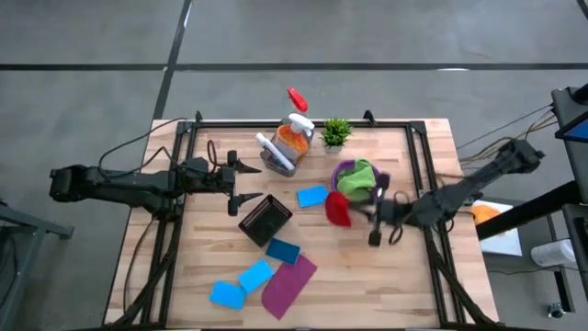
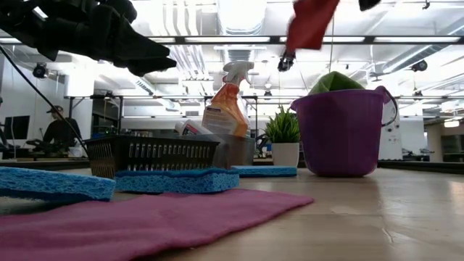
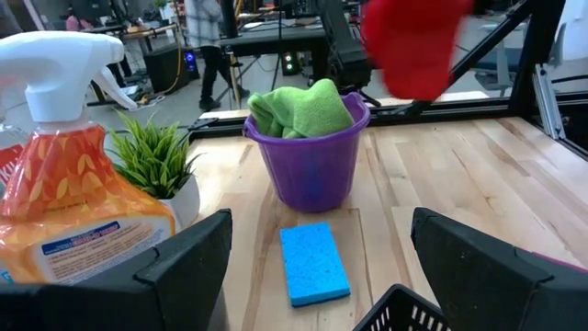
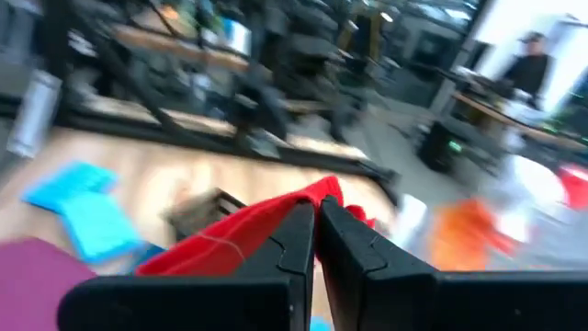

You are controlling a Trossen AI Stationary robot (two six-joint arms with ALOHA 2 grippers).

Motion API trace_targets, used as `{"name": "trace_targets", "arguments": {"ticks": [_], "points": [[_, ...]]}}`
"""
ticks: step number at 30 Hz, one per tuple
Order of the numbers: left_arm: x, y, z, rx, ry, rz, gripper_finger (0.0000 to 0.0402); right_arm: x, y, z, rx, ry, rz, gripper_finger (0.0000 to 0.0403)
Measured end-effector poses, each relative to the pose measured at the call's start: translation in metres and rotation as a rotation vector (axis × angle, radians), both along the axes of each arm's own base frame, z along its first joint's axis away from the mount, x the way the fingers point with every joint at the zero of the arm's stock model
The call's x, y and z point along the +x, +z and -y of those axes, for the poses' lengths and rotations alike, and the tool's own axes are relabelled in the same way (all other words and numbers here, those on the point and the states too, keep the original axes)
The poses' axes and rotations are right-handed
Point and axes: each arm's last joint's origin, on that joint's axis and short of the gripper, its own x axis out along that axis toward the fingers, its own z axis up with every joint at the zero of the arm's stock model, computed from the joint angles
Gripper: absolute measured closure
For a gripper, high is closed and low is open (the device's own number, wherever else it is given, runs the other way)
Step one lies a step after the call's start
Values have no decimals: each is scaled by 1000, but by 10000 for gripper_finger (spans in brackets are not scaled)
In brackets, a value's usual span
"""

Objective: Pick & Place Kitchen Items
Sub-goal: Put the red microfiber cloth into the violet bucket

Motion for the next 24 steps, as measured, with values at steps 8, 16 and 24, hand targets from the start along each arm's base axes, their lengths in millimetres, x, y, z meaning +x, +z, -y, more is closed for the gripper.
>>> {"name": "trace_targets", "arguments": {"ticks": [8,16,24], "points": [[0,0,0,0,0,-3,66,-36,-5,42,16,-224,-164,385],[0,0,0,-1,0,-3,66,-31,-33,57,105,-339,-378,385],[0,-1,0,-2,0,-10,66,-10,-58,70,159,-415,-535,385]]}}
